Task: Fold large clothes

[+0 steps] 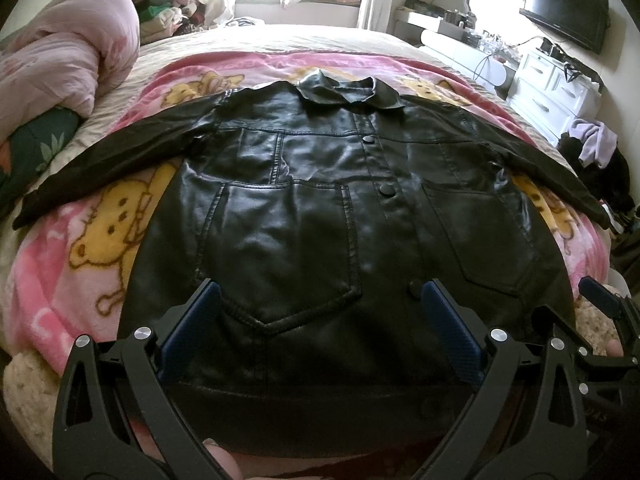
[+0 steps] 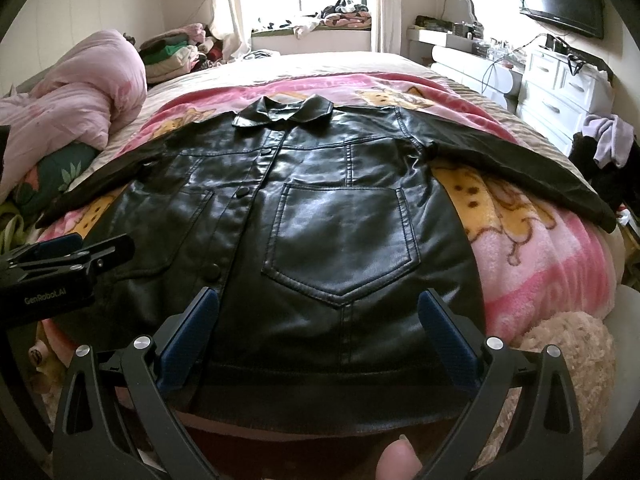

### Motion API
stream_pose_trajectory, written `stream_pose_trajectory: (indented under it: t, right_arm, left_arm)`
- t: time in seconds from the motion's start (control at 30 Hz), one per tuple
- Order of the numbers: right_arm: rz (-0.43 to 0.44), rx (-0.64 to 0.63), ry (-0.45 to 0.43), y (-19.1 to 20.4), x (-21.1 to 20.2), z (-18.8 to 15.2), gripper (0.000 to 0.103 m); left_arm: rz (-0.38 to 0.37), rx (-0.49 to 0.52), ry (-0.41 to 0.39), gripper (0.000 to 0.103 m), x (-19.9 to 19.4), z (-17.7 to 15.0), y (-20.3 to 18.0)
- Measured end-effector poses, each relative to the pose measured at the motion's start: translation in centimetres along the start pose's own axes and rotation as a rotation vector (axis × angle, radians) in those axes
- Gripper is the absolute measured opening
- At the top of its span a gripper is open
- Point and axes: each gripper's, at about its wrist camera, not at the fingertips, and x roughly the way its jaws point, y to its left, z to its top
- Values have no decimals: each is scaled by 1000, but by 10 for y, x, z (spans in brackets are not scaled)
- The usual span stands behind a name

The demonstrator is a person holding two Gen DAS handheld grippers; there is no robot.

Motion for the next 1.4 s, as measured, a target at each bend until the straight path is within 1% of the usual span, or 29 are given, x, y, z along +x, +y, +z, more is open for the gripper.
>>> stream_pose_trajectory:
  t: [0.13, 0.3, 0.33, 0.4, 0.53, 0.67, 0.73, 0.8, 0.9, 1.2, 1.4]
  right_arm:
    - [4, 3, 4, 0, 1, 2, 99]
    - [6, -8, 8, 1, 13, 13, 99]
    - [7, -10, 10, 1, 15, 16, 99]
    - [9, -13, 9, 1, 19, 23, 99]
    - [34, -2, 2, -1, 23, 40, 99]
    - [28, -9, -18, -1, 26, 59, 99]
    - [25, -11, -26, -2, 27, 66, 99]
    - [33, -2, -22, -5, 31, 75, 99]
    - [27, 4, -13, -9, 37, 89, 99]
    - [-10, 8, -20, -18, 51, 137, 99]
    - [12, 54, -26, -29, 61, 169, 99]
  left_arm:
    - [1, 0, -1, 94, -1, -2, 0]
    - [-5, -11, -4, 94, -7, 3, 1]
    - [-3, -9, -2, 94, -1, -1, 0]
    - [-8, -19, 6, 94, 4, 3, 2]
    - [15, -21, 4, 94, 14, 19, 6]
    - [26, -25, -3, 94, 24, 40, 12]
    - [25, -34, -2, 94, 28, 46, 13]
    - [17, -41, 10, 94, 33, 53, 16]
    - [21, -39, 6, 94, 38, 64, 18]
    - [12, -44, 1, 94, 48, 101, 16]
    - [5, -40, 15, 94, 62, 123, 7]
